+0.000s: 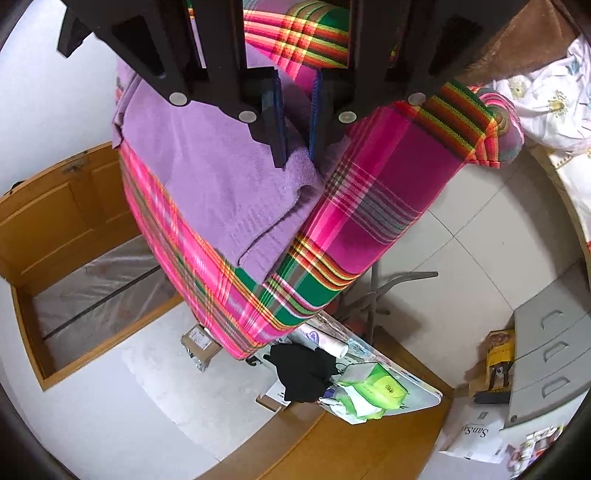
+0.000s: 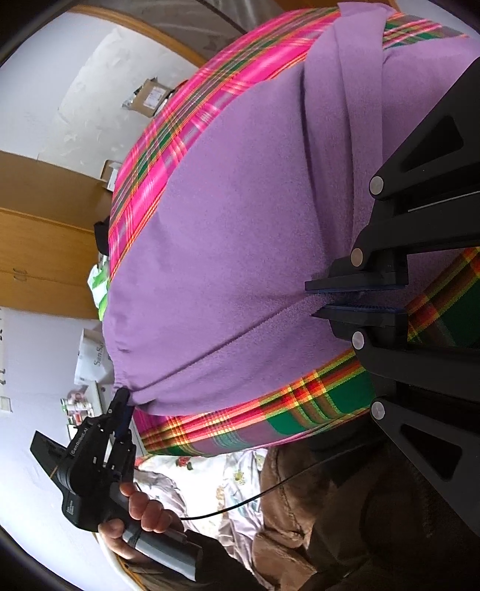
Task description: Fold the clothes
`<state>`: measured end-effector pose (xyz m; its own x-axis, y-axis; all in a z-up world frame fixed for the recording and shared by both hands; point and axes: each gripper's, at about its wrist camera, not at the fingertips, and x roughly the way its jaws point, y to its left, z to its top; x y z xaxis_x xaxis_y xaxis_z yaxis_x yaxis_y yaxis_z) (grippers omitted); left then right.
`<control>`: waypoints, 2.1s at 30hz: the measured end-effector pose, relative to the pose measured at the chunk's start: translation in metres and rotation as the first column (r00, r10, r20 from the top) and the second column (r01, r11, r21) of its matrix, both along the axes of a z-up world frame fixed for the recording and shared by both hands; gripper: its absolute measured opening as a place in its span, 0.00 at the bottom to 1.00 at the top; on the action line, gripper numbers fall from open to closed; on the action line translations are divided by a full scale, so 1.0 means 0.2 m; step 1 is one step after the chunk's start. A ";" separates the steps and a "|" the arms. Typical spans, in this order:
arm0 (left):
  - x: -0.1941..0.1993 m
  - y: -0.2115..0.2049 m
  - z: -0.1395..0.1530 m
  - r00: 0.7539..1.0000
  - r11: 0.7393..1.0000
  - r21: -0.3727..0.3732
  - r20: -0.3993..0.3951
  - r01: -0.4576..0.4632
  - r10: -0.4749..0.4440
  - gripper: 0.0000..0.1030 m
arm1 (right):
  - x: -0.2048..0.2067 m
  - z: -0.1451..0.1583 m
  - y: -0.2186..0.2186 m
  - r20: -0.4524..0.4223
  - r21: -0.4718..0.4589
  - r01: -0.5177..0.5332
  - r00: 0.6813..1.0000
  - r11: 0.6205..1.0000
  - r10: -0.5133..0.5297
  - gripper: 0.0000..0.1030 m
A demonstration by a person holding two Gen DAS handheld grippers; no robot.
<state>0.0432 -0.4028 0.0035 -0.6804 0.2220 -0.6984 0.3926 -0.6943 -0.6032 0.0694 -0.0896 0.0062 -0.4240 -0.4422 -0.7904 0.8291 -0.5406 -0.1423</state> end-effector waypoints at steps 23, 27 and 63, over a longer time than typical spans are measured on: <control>-0.50 -0.04 0.33 0.980 0.971 -0.134 -0.002 0.198 -0.200 0.39 | -0.17 0.17 0.13 0.263 -0.144 -0.037 0.962 0.989 0.075 0.14; -0.65 -0.04 0.25 0.974 0.969 -0.106 0.076 0.222 -0.214 0.39 | -0.26 0.19 0.12 0.269 -0.168 0.021 0.963 0.986 0.025 0.21; -0.80 -0.07 0.00 0.931 0.928 0.265 0.183 0.263 -0.317 0.23 | -0.49 0.06 0.02 0.362 -0.180 0.143 0.930 0.973 -0.070 0.21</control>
<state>-0.1159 -0.4169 0.0029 -0.3975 0.5600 -0.7269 0.3358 -0.6484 -0.6832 -0.0284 -0.0848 0.0188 -0.1893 -0.5740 -0.7967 0.7415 -0.6154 0.2673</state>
